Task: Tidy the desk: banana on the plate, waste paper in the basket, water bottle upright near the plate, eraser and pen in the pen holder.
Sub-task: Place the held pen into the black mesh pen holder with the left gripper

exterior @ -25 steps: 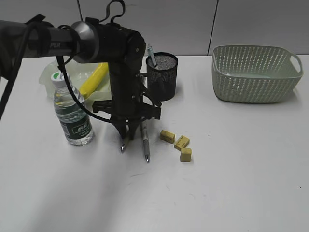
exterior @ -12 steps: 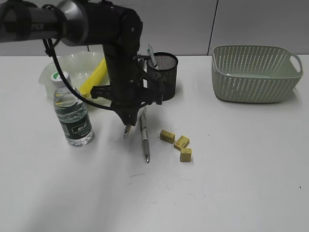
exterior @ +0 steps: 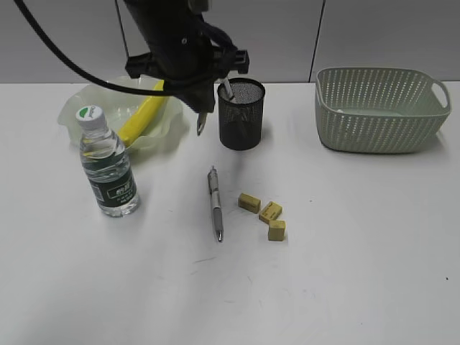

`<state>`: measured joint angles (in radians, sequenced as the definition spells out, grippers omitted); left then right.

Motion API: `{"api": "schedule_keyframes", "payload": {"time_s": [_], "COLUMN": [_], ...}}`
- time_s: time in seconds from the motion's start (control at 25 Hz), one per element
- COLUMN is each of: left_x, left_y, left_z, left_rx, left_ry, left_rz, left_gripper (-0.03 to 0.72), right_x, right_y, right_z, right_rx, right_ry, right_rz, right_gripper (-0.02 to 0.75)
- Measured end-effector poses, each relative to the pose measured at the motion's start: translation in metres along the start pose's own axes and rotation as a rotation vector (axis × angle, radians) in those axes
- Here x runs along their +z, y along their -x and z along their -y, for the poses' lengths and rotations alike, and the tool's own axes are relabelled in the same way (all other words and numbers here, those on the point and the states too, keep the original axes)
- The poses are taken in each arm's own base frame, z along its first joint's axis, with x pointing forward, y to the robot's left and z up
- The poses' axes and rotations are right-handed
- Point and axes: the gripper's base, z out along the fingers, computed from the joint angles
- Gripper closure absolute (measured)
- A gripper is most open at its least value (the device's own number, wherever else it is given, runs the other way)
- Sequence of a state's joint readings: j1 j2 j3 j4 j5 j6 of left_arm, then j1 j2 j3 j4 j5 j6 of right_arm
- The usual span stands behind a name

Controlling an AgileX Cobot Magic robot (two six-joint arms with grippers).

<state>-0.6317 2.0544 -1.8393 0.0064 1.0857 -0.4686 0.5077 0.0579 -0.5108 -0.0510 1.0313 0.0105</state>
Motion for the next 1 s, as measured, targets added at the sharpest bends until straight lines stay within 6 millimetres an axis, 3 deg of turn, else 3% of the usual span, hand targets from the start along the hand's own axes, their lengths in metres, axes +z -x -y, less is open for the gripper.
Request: {"api": "schedule_keyframes", "payload": {"time_s": [0.12, 0.44, 0.72, 1.0], "left_x": [-0.012, -0.008, 0.03, 0.077], "left_y": [0.01, 0.035, 0.05, 0.051], "left_z": [0.006, 0.027, 0.036, 0.036], "left_rx": [-0.003, 0.044, 0.129, 0.204], "left_ry": [-0.07, -0.215, -0.253, -0.243], "left_rz": [0.126, 0.452, 0.636, 0.677], "left_gripper": [0.596, 0.596, 0.596, 0.596], "right_x": [0.0, 0.0, 0.0, 0.0], "right_y": [0.0, 0.0, 0.0, 0.0], "right_z": [0.0, 0.0, 0.0, 0.0], "right_rx": [0.0, 0.0, 0.0, 0.0], "right_ry": [0.0, 0.0, 0.0, 0.0], "right_rz": [0.0, 0.0, 0.0, 0.0], "right_gripper": [0.353, 0.353, 0.353, 0.353]}}
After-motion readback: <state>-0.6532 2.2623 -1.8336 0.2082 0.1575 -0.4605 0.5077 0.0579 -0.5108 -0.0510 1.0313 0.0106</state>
